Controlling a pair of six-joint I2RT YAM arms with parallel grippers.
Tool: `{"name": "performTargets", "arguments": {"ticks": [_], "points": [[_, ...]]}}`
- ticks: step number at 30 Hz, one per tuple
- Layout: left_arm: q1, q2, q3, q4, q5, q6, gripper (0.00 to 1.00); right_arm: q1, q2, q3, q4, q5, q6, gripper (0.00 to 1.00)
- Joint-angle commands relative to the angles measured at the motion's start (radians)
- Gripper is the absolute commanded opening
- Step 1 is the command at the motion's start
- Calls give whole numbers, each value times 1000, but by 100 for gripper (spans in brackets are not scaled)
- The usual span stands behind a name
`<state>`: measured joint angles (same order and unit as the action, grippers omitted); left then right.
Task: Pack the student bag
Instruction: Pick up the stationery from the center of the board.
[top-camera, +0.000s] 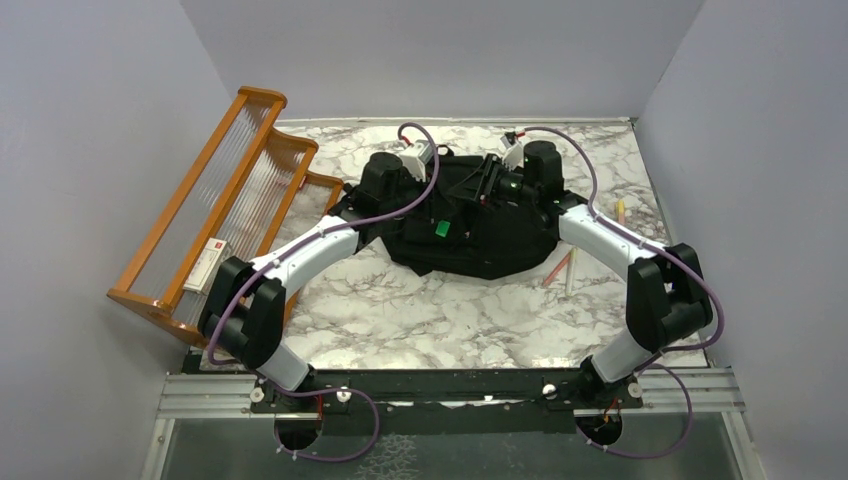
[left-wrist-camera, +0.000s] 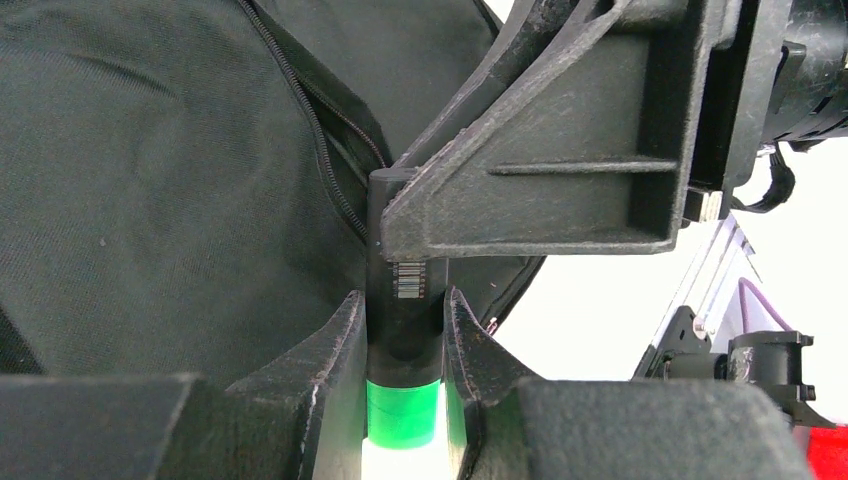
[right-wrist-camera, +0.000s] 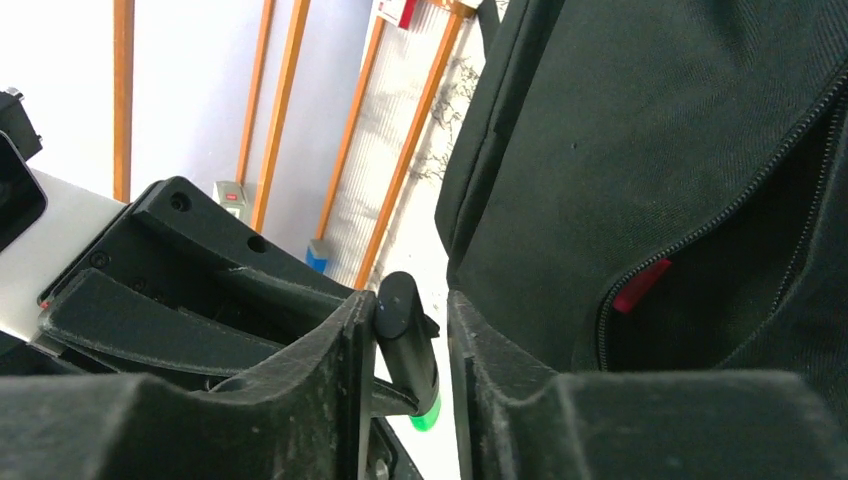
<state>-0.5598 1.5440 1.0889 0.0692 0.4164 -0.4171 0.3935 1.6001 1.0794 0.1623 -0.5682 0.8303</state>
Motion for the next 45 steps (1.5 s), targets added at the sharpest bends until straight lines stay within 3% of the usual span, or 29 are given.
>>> {"name": "performTargets", "arguments": {"ticks": [1, 5, 9, 12, 16, 18, 26, 32, 39, 45], "points": [[-13, 9, 36, 58, 48, 18, 0, 4, 15, 25, -3, -45, 7, 33], [-22, 21, 41, 66, 59, 27, 0, 4, 27, 11, 28, -65, 25, 25], [-24, 39, 57, 65, 56, 35, 1, 4, 13, -5, 33, -39, 27, 8], [-24, 52, 78, 55, 52, 37, 20, 4, -26, 6, -33, 58, -21, 1], [-25, 69, 114, 41, 56, 25, 47, 4, -95, 20, -134, 233, -83, 1], [-24, 79, 139, 28, 63, 21, 53, 4, -136, 17, -158, 309, -107, 0], [-25, 139, 214, -3, 44, 30, 60, 4, -303, -29, -257, 659, -169, 0], [-25, 223, 306, -139, -100, 103, 60, 4, -411, -81, -291, 876, -195, 0], [-48, 321, 428, -318, -247, 244, 60, 4, -465, -126, -287, 930, -207, 1], [-68, 370, 469, -350, -250, 281, 61, 4, -470, -136, -288, 920, -201, 0]]}}
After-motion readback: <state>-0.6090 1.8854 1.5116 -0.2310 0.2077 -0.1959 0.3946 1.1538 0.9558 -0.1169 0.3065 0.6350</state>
